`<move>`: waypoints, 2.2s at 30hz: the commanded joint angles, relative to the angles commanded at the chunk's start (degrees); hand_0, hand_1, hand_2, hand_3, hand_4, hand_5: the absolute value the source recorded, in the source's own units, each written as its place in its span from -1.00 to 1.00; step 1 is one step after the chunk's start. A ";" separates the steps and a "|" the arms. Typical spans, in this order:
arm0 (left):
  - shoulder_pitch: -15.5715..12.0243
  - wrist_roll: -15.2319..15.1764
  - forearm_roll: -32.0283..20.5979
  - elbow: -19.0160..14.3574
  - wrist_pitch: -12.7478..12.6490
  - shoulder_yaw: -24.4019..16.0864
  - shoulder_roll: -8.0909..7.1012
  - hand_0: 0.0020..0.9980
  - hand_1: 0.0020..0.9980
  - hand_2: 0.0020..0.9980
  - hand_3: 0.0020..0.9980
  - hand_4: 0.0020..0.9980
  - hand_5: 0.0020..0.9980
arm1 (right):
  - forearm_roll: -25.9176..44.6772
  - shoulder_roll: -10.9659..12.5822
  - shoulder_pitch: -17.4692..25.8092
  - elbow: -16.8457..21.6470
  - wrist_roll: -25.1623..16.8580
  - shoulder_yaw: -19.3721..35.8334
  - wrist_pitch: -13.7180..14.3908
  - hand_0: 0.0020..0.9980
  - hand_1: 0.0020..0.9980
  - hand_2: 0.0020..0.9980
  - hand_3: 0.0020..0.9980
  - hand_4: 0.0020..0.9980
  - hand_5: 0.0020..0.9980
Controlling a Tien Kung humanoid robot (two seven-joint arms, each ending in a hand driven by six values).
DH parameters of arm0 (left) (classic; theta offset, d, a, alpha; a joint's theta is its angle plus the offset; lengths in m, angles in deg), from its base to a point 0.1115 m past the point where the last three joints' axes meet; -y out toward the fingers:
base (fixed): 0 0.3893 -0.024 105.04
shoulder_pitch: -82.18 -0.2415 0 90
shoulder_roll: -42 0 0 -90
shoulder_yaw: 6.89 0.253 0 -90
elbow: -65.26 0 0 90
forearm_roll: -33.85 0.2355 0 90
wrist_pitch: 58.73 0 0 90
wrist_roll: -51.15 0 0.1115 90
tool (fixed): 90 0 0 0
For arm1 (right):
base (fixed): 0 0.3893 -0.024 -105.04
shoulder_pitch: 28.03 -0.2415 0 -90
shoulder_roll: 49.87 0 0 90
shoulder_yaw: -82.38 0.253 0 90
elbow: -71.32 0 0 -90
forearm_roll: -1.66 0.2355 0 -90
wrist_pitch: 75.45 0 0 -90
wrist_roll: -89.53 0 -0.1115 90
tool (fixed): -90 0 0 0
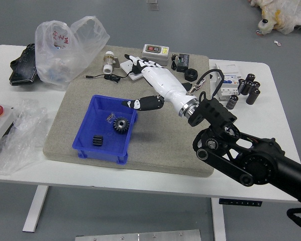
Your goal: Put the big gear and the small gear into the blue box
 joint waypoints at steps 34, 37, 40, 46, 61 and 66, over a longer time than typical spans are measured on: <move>0.72 -1.55 -3.60 0.39 -0.68 2.38 -0.41 0.18 -0.17 -0.03 0.27 0.31 -0.62 | 50.84 6.33 27.94 6.08 -27.83 39.19 -11.15 -0.22 -0.44 -0.54 -0.41 1.00 0.33; 0.71 -1.50 -3.53 0.38 -0.69 2.31 -0.43 0.18 -0.16 -0.03 0.27 0.30 -0.62 | 50.65 6.43 27.92 7.12 -27.15 38.99 -11.41 -0.32 -0.51 -0.57 -0.51 0.67 -0.12; 0.69 -1.46 -3.50 0.37 -0.71 2.25 -0.48 0.18 -0.16 -0.03 0.27 0.30 -0.62 | 50.23 6.38 27.99 7.56 -26.75 38.95 -11.13 -0.32 -0.51 -0.57 -0.51 0.67 -0.12; 0.82 -1.41 -3.23 0.39 -0.65 2.10 -0.40 0.18 -0.16 -0.03 0.27 0.30 -0.62 | 49.77 6.20 28.36 7.46 -25.10 39.08 -12.07 -0.32 -0.53 -0.57 -0.50 0.32 -0.07; 1.91 -1.52 -1.02 0.55 0.33 1.89 -1.89 0.18 -0.10 0.00 0.27 0.30 -0.62 | 50.93 7.87 29.82 7.24 -24.52 42.88 -13.38 0.36 0.44 0.45 0.38 1.00 1.00; 2.01 -1.10 0.38 0.52 0.64 0.99 -2.36 0.18 -0.10 0.00 0.27 0.30 -0.62 | 50.24 7.92 31.42 7.36 -24.42 46.12 -13.38 0.36 0.44 0.45 0.38 1.00 1.00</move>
